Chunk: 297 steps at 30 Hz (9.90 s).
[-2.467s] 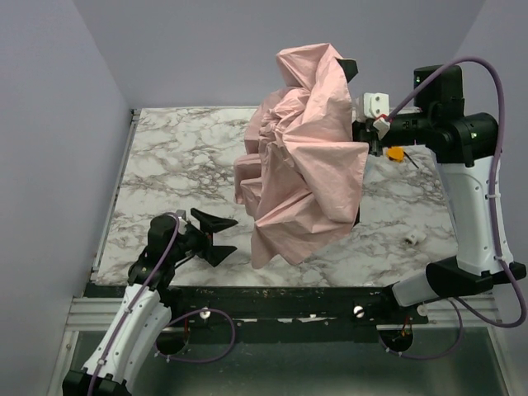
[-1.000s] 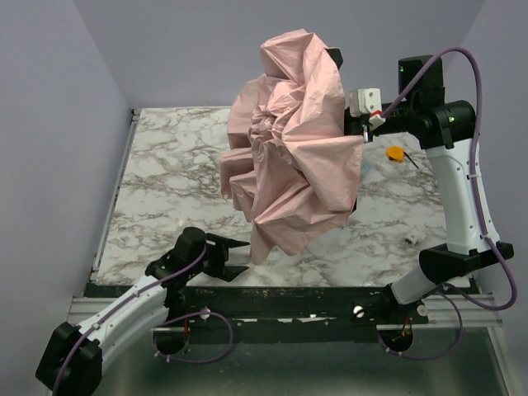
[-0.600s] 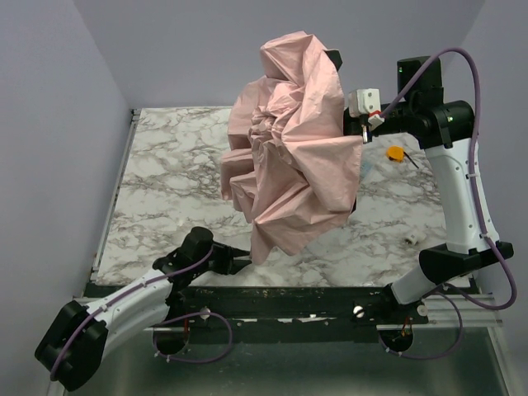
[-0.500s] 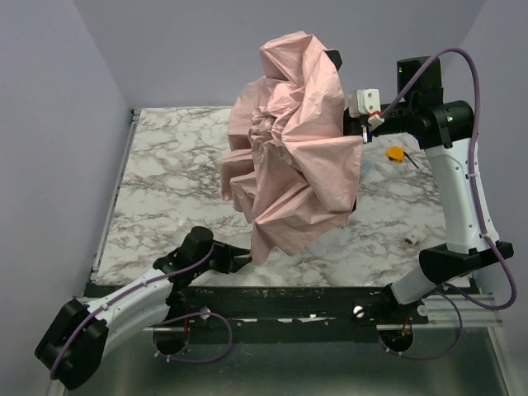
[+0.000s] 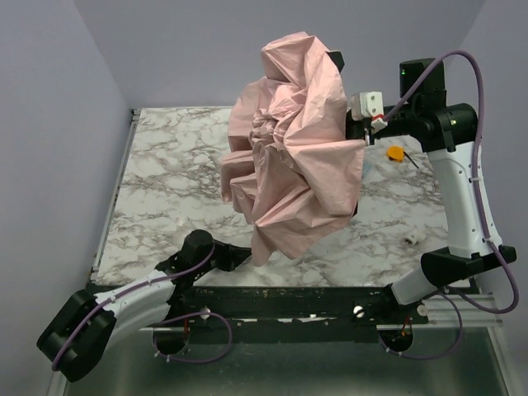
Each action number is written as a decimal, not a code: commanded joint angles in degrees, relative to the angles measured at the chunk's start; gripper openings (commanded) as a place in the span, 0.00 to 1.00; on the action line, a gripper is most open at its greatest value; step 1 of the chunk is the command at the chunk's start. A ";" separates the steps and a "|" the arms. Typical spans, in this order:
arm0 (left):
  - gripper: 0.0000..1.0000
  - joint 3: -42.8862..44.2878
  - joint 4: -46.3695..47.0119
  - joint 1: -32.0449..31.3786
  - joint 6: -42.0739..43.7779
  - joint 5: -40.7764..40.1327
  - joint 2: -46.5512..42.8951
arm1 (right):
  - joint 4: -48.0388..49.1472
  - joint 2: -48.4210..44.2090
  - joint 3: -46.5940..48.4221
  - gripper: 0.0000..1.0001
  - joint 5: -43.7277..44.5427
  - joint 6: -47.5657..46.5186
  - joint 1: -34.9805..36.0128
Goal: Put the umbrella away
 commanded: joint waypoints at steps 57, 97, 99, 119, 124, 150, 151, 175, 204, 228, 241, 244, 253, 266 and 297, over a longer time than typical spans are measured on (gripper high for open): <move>0.00 41.98 1.86 25.68 40.47 24.53 28.18 | -14.04 -10.48 -21.61 0.01 -1.15 -13.44 4.24; 0.00 60.89 12.60 22.10 61.20 35.77 47.77 | 9.60 4.37 -48.54 0.00 28.07 3.37 21.31; 0.00 62.29 9.20 22.09 64.34 35.20 48.58 | 7.96 7.49 -48.10 0.00 26.04 2.18 21.17; 0.00 73.18 -6.13 21.40 80.65 28.68 58.20 | -14.05 46.58 -15.40 0.00 7.79 4.97 6.09; 0.00 76.59 -7.85 20.65 81.69 27.55 60.88 | -14.08 52.58 -11.88 0.00 6.09 11.35 4.98; 0.66 79.89 -4.41 19.72 97.51 14.89 48.11 | -14.03 56.99 -9.91 0.04 3.44 15.98 3.13; 0.71 76.77 -2.19 19.81 100.47 13.67 45.07 | -14.05 56.68 -10.25 0.04 3.52 15.64 3.11; 0.98 39.01 -14.74 7.20 177.91 20.78 23.57 | -14.04 54.28 -15.51 0.05 7.24 11.49 3.12; 0.17 57.30 -31.56 0.45 179.65 2.71 48.24 | -14.03 36.48 -21.39 0.57 6.97 -1.48 2.10; 0.17 70.75 -44.82 0.38 179.56 6.83 54.91 | -4.99 24.89 -24.45 0.68 4.52 1.80 -5.74; 0.55 73.44 -44.56 -0.58 174.06 7.80 55.29 | 26.56 8.20 -50.48 0.92 -1.07 1.52 -4.10; 0.70 73.30 -43.66 -0.55 172.25 9.01 53.99 | 27.83 7.35 -50.93 0.92 0.42 2.74 -4.08; 0.81 73.74 -41.91 -0.36 167.34 10.69 46.84 | 16.37 8.12 -47.49 0.92 -0.29 -5.03 -4.08; 0.84 60.99 -31.49 7.20 145.42 13.12 25.87 | 31.67 -0.43 -47.33 0.92 19.68 16.67 9.87; 0.86 37.94 -20.72 25.89 118.82 19.85 -0.71 | 46.32 24.12 -40.81 1.00 61.03 30.89 21.99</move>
